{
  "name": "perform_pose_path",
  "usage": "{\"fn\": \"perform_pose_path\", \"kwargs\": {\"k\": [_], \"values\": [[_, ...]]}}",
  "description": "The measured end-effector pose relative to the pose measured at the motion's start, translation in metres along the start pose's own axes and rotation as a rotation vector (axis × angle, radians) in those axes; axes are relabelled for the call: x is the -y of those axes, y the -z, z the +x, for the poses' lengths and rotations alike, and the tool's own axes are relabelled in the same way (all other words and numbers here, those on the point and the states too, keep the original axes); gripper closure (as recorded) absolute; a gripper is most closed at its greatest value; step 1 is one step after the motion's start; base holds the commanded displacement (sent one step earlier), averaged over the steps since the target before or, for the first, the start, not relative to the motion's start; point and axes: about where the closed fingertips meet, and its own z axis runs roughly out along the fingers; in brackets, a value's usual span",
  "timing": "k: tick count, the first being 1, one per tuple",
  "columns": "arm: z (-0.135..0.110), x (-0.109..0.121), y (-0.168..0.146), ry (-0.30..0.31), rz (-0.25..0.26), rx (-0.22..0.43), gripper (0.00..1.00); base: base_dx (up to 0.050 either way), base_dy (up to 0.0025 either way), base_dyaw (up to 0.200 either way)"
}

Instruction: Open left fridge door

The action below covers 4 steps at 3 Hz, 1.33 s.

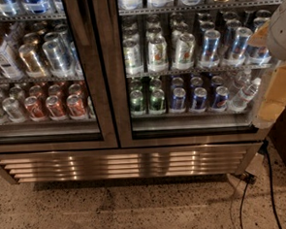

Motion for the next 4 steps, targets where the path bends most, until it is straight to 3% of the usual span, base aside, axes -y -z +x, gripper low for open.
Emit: {"fn": "perform_pose_path", "kwargs": {"k": [1,3,4], "values": [[0.000,0.000,0.000,0.000,0.000,0.000,0.00,0.038,0.00258,0.128],[0.004,0.008,0.005,-0.028,0.023,-0.017,0.00,0.000,0.00000,0.000],[0.029,0.026,-0.004,-0.079,-0.020,0.038,0.00,0.000,0.00000,0.000]]}}
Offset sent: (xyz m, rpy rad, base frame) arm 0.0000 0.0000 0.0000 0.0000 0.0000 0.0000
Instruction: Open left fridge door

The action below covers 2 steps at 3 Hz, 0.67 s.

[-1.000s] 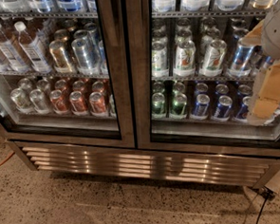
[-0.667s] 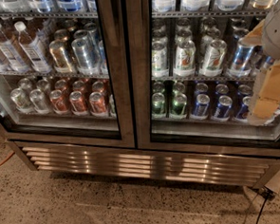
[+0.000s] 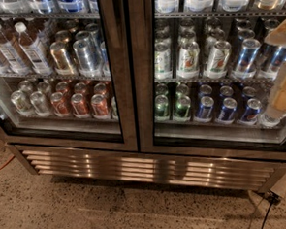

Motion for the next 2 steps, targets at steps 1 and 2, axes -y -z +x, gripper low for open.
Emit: {"fn": "perform_pose_path", "kwargs": {"k": [1,2], "values": [[0.001,0.019,-0.050,-0.005,-0.137,0.200,0.00,0.000,0.00000,0.000],[-0.024,0.027,-0.080,0.006,-0.248,0.450,0.00,0.000,0.00000,0.000]]}}
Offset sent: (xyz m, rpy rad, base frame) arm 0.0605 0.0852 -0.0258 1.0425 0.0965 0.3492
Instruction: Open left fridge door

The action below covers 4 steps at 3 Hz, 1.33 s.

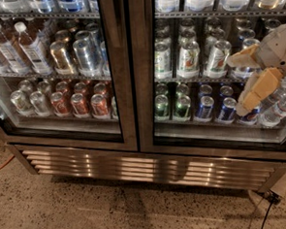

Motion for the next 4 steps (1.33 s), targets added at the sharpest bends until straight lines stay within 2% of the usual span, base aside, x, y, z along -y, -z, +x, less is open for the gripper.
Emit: {"fn": "perform_pose_path", "kwargs": {"k": [1,2,3,4], "values": [[-0.015,0.000,-0.011,-0.008,-0.040,0.088,0.00,0.000,0.00000,0.000],[-0.016,0.000,-0.010,-0.007,-0.039,0.088,0.00,0.000,0.00000,0.000],[-0.018,-0.014,-0.013,-0.029,-0.069,0.174,0.00,0.000,0.00000,0.000],[0.002,-0.076,-0.014,0.005,-0.061,0.275,0.00,0.000,0.00000,0.000]]}}
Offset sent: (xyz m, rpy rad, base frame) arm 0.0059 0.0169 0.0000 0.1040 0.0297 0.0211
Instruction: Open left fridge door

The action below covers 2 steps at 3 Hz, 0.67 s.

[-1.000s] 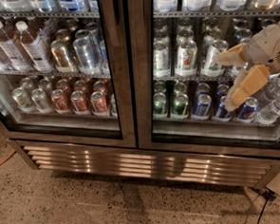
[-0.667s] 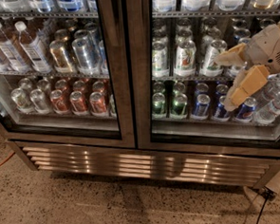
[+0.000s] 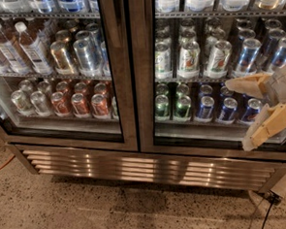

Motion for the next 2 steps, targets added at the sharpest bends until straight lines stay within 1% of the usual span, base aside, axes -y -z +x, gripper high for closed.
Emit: {"fn": "perform_pose_path", "kwargs": {"k": [1,2], "values": [[0.000,0.000,0.000,0.000,0.000,0.000,0.00,0.000,0.00000,0.000],[-0.007,-0.005,-0.012,-0.013,-0.114,0.136,0.00,0.000,0.00000,0.000]]}}
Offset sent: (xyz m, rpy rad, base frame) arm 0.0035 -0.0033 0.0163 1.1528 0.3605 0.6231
